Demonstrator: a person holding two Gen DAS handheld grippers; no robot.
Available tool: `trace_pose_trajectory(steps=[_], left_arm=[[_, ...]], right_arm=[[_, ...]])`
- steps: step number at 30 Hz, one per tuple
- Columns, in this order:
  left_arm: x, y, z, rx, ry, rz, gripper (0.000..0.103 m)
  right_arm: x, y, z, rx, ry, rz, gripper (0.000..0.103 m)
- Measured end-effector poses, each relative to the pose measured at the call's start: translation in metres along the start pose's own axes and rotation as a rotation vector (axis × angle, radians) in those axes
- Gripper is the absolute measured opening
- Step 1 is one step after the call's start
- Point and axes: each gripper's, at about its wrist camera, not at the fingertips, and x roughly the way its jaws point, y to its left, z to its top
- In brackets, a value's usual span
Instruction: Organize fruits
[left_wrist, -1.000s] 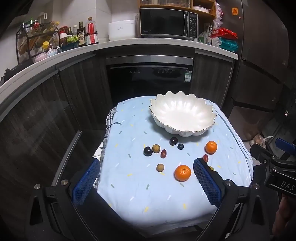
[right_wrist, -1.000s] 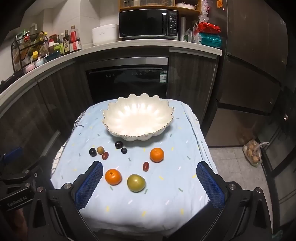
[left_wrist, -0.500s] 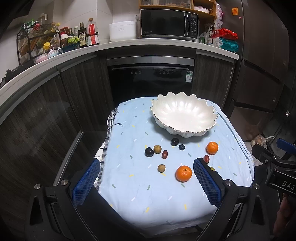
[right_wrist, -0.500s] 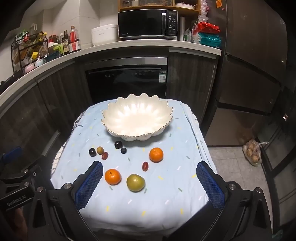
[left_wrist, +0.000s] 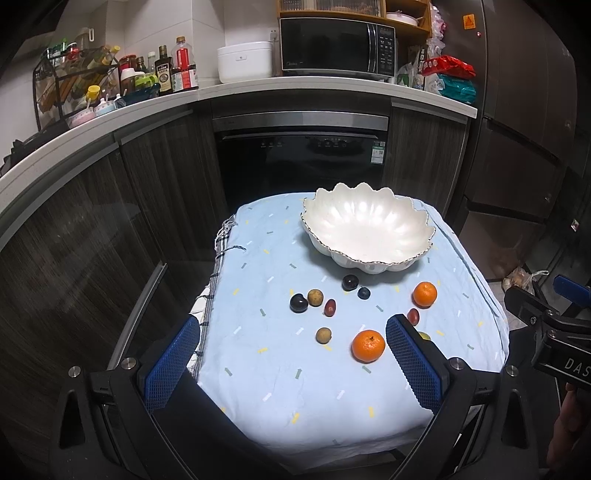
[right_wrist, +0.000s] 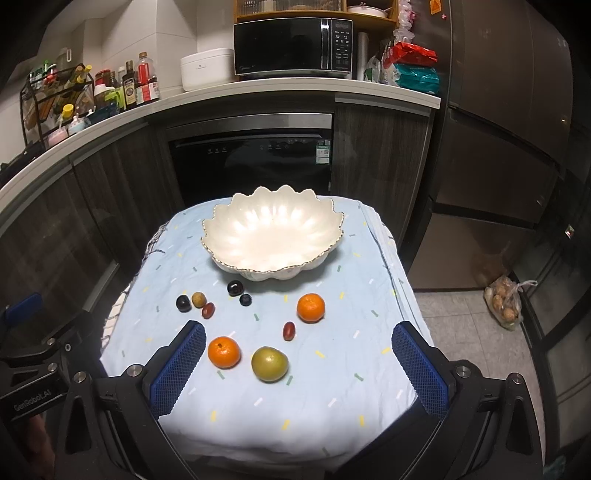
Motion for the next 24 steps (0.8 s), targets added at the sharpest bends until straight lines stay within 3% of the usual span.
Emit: trace_pose_trajectory(steps=[24], left_arm=[[0.0007,0.0008,-0.0016,0.003,0.003,-0.001,0.103]], right_arm=[[-0.0001,-0.0011,-0.0004,0.002,-0.002,-0.001,0.103]])
